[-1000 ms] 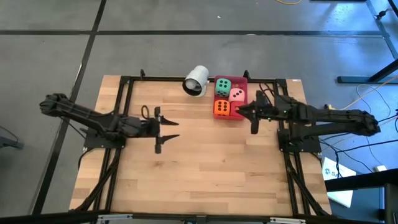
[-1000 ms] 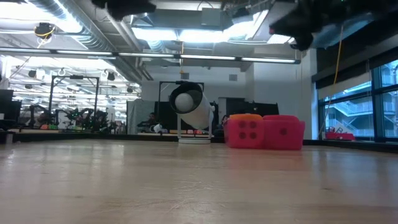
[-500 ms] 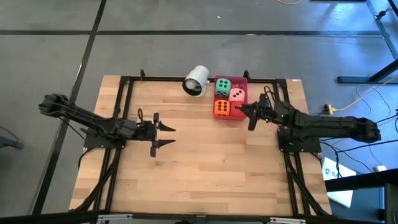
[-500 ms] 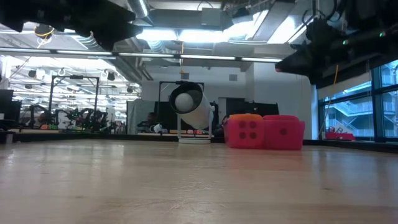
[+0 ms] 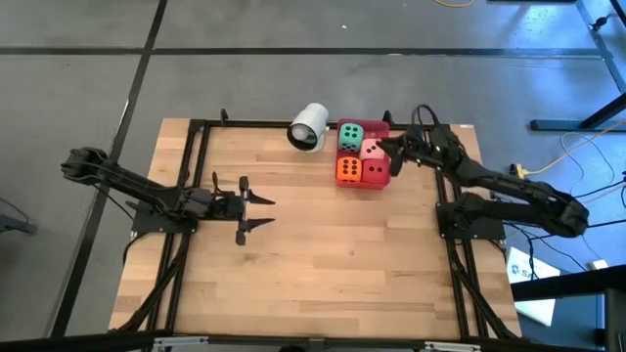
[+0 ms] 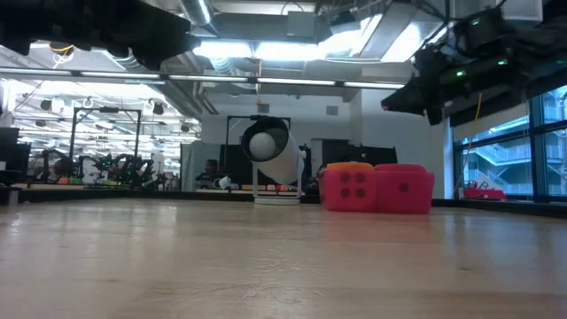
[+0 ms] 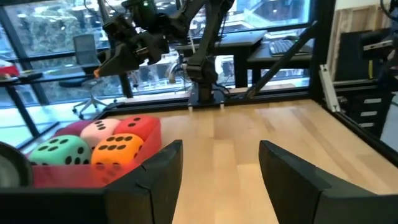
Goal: Pick & Place Dice
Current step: Put the small orange dice into the red bin
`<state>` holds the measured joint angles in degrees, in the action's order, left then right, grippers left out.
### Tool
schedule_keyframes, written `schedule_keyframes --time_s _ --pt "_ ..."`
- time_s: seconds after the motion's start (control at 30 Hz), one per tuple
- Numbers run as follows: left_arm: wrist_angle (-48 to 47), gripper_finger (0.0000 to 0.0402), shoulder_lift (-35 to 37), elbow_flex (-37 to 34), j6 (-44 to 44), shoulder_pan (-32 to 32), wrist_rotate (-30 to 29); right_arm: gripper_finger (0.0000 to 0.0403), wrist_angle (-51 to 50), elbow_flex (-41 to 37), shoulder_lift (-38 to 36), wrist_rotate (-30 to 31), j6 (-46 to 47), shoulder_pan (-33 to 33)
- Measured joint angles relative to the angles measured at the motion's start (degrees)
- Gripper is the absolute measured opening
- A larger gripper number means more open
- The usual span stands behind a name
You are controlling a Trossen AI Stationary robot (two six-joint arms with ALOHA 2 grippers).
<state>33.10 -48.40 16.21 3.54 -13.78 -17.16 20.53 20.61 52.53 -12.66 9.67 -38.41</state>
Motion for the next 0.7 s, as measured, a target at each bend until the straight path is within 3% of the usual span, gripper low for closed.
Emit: schedule_keyframes --time_s 0.17,0.33,0.57,0.7 --pt "-0.06 0.0205 0.00 0.00 1.66 0.00 -3.63 0.0052 -3.75 6.59 9.88 -4.92 -4.41 -5.15" --pt "-0.38 0.0205 0.00 0.00 1.82 0.69 -4.49 0.0052 -14.44 14.81 18.77 -7.96 -9.29 -9.25" --pt "-2.07 0.0205 0.00 0.00 1.85 3.98 -4.45 0.0052 -27.27 27.48 28.69 -7.43 -15.18 -11.30" --pt "-2.05 0.0205 0.00 0.00 3.26 6.40 -4.29 0.0052 -34.61 34.55 33.34 -3.35 -18.48 -11.43"
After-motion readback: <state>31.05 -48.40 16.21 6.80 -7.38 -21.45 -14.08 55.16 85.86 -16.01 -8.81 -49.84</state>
